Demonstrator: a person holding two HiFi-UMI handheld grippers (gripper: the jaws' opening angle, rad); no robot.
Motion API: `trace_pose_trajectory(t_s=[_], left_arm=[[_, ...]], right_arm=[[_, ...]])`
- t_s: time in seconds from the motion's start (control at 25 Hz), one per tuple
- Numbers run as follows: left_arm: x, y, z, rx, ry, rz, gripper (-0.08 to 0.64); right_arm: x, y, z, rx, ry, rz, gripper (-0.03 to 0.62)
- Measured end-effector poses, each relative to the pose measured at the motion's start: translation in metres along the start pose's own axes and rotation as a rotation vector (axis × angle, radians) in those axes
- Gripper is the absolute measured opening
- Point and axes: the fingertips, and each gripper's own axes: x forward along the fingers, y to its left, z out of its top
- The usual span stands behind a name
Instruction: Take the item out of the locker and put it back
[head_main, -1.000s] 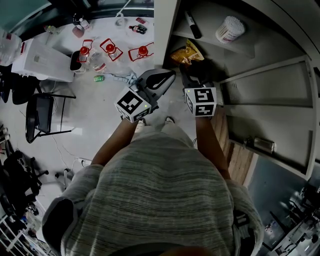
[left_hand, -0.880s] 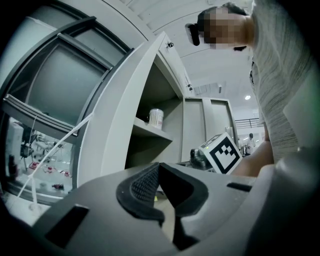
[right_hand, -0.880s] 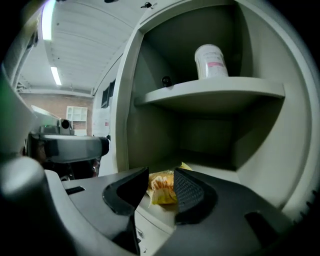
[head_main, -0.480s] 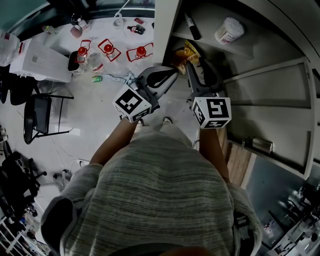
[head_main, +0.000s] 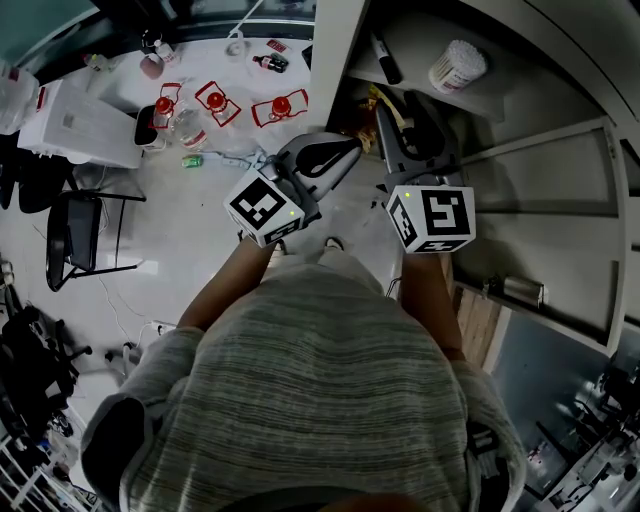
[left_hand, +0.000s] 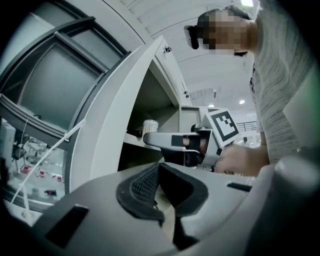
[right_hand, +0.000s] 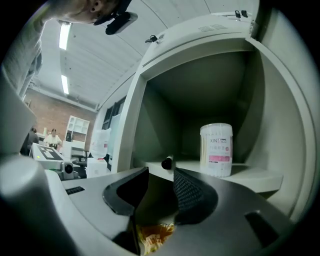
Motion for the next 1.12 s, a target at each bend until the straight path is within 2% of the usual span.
trace_pose_trajectory(t_s=[0.4,0.64,0.76,0.96,1.12], left_arm=[[0.001,0.001,-0.001,-0.010,0.005,-0.009,0.006],[0.002,0.001,-0.004,-0.014,0.010,-0.007,0.006],[0.002,0.002,-0.003,-0.016,0.005,-0.006,0.006],[0.002,0.002,-0.002,-0.015,0.004,-0.003,0.006],[0.002,0.001,-0.002,-0.009,0.009,-0.006,0.006]], right_arm=[[0.015,-0.001,0.016,-0.122,0.007,-0.044,0.149],[0.026,-0.005,0.009,-0.240,0.096,-0.076,0.144],[0.025,-0.011,0.011,-0.242,0.101,-0.093,0.081],[0.024,-0.013,0.011,-0.228,0.086,-0.085,0.077],[0.019,-0.012,0.016,-0.194,0.031,-0.084,0.077]])
